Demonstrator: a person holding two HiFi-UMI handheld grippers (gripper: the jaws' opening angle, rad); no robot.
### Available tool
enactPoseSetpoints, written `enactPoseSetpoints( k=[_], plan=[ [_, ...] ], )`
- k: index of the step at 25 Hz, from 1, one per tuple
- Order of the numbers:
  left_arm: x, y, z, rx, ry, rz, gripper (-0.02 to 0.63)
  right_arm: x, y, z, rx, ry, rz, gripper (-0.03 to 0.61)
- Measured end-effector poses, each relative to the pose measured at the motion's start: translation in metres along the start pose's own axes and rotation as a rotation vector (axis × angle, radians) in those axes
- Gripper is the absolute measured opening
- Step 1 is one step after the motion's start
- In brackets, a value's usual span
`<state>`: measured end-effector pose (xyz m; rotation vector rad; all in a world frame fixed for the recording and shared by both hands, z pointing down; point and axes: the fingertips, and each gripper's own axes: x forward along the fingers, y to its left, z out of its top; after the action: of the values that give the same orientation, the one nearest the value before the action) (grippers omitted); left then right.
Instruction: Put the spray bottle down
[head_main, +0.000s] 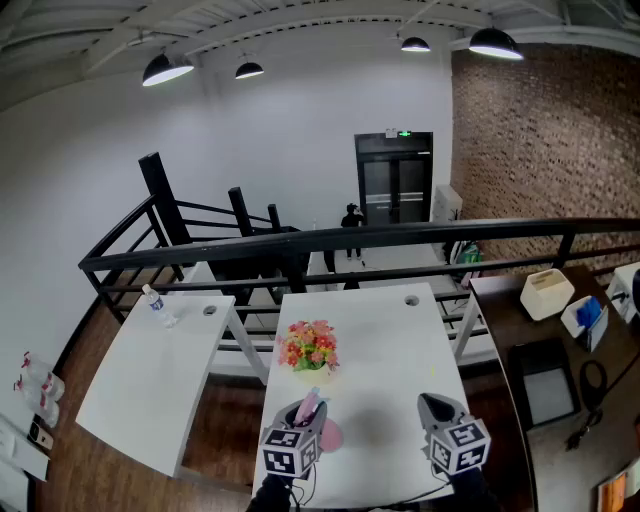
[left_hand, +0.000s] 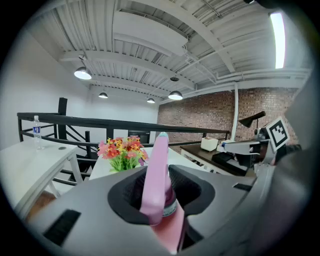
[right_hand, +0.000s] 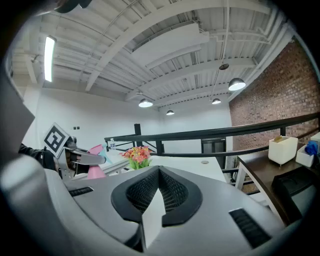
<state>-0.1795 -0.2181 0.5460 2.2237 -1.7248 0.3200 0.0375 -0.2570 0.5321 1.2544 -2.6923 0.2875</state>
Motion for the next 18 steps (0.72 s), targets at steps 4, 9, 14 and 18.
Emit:
enactPoseSetpoints(
  k=[4, 9, 14, 18],
  plan=[
    [0.013, 0.032, 0.009, 0.056, -0.025, 0.115, 0.123, 0.001, 0.001, 0.002, -0.008, -0.001, 0.001, -0.021],
    [0.031, 0.050, 0.008, 0.097, -0.039, 0.186, 0.123, -0.005, 0.001, 0.000, -0.003, 0.002, -0.010, -0.021],
    [0.047, 0.053, -0.007, 0.138, 0.002, 0.199, 0.123, -0.010, -0.005, -0.002, -0.004, 0.004, -0.030, -0.021],
    [0.050, 0.056, -0.016, 0.124, 0.010, 0.205, 0.124, -0.013, -0.008, -0.005, 0.000, 0.012, -0.040, -0.021]
  ],
)
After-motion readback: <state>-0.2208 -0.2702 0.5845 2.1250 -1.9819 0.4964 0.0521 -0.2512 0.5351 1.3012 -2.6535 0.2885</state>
